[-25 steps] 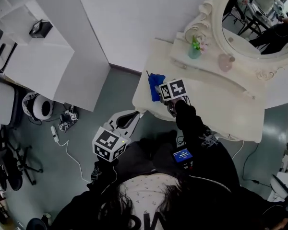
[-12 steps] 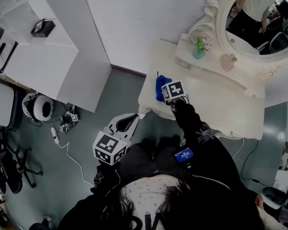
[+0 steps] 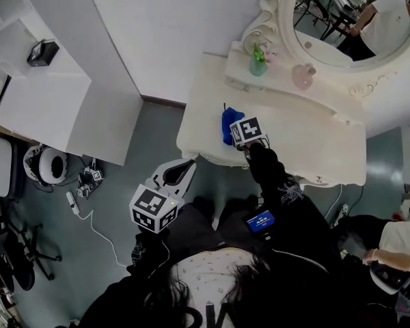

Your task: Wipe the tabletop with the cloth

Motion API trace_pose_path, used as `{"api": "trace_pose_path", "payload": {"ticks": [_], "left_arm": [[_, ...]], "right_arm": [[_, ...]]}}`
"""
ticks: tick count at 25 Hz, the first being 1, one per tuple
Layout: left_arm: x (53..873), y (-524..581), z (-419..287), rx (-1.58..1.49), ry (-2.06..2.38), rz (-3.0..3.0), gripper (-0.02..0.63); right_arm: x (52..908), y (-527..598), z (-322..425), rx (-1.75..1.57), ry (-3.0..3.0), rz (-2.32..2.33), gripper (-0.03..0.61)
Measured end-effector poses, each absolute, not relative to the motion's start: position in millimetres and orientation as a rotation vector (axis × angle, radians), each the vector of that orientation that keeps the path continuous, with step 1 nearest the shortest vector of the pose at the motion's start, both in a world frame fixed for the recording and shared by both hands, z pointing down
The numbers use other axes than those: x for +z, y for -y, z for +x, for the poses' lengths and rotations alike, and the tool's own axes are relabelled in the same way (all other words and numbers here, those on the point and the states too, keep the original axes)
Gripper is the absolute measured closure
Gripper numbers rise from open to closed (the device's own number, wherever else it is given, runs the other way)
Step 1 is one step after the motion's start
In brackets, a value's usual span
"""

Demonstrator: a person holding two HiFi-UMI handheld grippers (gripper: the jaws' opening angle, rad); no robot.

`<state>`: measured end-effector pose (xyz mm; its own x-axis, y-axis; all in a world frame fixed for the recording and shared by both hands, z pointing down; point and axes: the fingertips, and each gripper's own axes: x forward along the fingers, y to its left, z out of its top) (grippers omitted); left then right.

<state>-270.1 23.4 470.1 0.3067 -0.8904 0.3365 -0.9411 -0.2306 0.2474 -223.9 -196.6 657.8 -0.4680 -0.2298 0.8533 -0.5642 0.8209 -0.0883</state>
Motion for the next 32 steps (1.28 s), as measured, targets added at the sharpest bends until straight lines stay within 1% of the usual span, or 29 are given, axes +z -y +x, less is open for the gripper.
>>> {"api": "trace_pose_path", "payload": {"ticks": [5,10,22,32], "left_arm": [[469.2,3.3,-231.3,0.209,1.576,2.227,0.614],[468.2,40.8,-175.9,0.236,1.507,2.281,0.614],[475.6,127.6,-10.2,0.317,1.296,2.391,0.614],[477.8,176.1,88.1,0.342,1.227,2.426,0.614]], "right_arm": [[657.9,228.2,-156.8,0.502,2.052,0.668,0.517],[659.7,263.4,-76.4,0.556,2.034,0.752,0.517],[663.1,348.4,143.2,0.723,2.004,0.942,0.517],[664.8,396.4,320.7,0.762,1.906,1.105,0.517]]}}
